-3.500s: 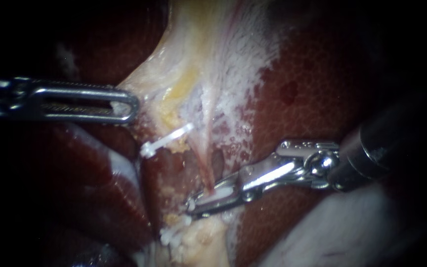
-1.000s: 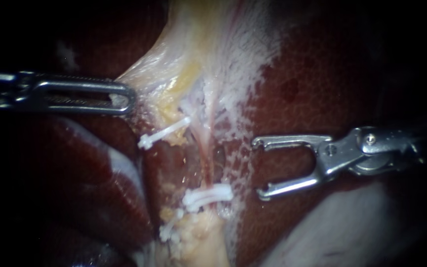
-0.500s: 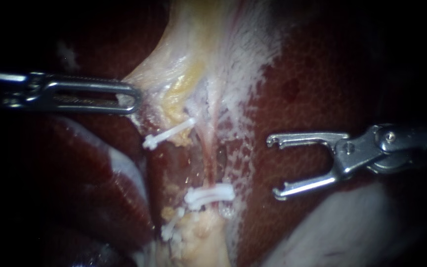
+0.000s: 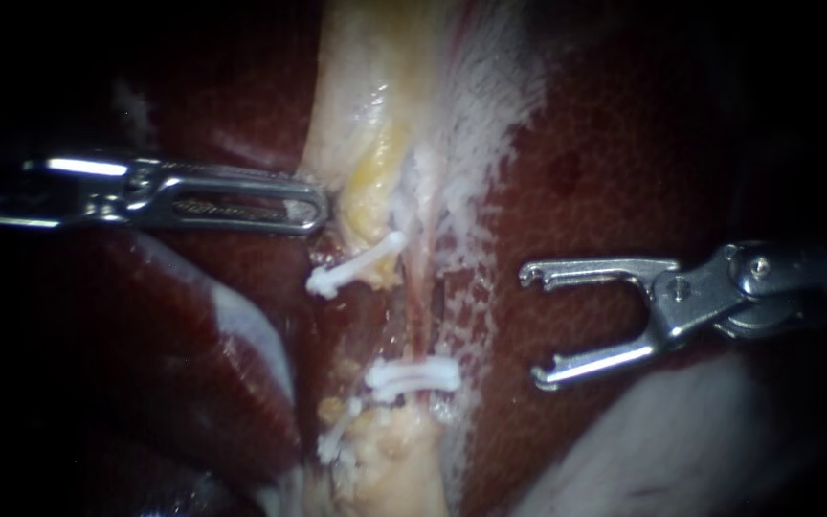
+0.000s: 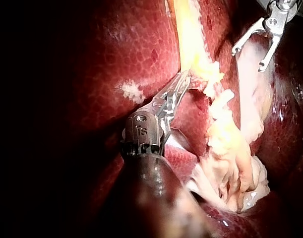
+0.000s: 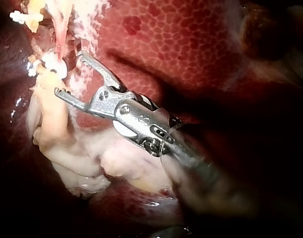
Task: Going back second clip right tube
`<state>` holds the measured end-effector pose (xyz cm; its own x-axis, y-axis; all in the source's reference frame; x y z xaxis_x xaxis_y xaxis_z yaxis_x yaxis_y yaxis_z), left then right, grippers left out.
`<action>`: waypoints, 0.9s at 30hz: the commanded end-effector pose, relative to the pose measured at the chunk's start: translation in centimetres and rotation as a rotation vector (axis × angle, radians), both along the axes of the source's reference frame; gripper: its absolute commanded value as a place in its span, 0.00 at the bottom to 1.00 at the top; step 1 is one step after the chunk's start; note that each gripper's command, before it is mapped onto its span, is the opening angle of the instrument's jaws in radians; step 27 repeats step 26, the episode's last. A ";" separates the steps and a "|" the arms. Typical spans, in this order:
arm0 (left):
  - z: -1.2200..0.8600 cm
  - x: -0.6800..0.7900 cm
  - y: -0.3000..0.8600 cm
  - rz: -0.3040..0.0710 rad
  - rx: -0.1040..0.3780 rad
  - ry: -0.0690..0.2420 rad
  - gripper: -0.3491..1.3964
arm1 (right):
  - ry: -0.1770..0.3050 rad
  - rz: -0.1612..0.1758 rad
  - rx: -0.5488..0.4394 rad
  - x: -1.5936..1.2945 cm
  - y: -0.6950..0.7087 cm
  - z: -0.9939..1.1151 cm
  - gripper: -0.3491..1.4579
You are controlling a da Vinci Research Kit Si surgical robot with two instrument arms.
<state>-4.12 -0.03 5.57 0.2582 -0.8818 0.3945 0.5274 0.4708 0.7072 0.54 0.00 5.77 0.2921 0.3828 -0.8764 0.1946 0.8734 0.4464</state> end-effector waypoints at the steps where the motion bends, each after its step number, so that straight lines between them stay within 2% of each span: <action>1: 0.00 -0.01 -0.01 0.003 0.002 -0.001 0.00 | -0.001 0.000 0.000 0.01 0.00 0.00 0.52; 7: 0.01 -0.06 -0.03 0.007 0.004 -0.002 0.00 | -0.001 0.001 0.000 0.02 0.00 0.00 0.52; 27: 0.00 -0.08 -0.04 0.009 0.005 0.000 0.00 | -0.002 0.002 0.001 0.02 0.00 -0.03 0.52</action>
